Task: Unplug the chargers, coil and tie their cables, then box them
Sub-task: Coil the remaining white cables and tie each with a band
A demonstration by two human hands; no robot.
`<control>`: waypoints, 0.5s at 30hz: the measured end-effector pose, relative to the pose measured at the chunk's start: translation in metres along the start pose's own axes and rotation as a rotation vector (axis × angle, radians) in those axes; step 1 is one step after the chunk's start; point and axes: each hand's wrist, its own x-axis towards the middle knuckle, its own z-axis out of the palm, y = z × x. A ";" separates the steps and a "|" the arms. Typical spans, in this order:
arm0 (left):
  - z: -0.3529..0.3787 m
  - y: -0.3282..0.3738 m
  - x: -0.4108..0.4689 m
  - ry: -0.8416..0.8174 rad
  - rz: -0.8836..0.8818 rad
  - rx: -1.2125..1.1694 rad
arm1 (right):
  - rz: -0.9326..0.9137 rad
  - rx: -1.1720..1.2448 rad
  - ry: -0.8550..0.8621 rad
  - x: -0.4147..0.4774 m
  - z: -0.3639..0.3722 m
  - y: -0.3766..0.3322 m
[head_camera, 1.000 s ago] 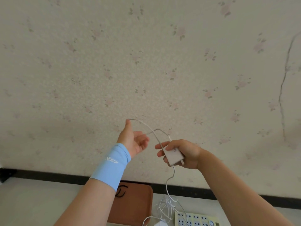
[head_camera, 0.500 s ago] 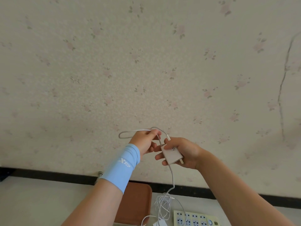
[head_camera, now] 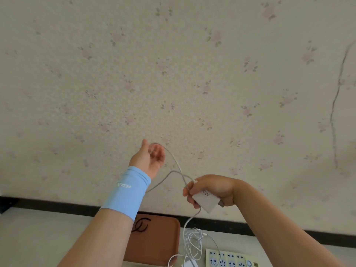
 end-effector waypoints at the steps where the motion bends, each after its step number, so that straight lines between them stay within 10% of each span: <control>1: 0.000 -0.004 -0.004 -0.016 -0.053 0.166 | -0.036 0.109 0.025 0.001 0.000 -0.001; 8: -0.003 -0.036 -0.035 -0.398 -0.309 1.441 | -0.316 0.668 0.230 0.004 -0.005 -0.015; 15: 0.001 -0.044 -0.039 -0.629 -0.168 1.527 | -0.368 0.786 0.288 0.002 -0.006 -0.018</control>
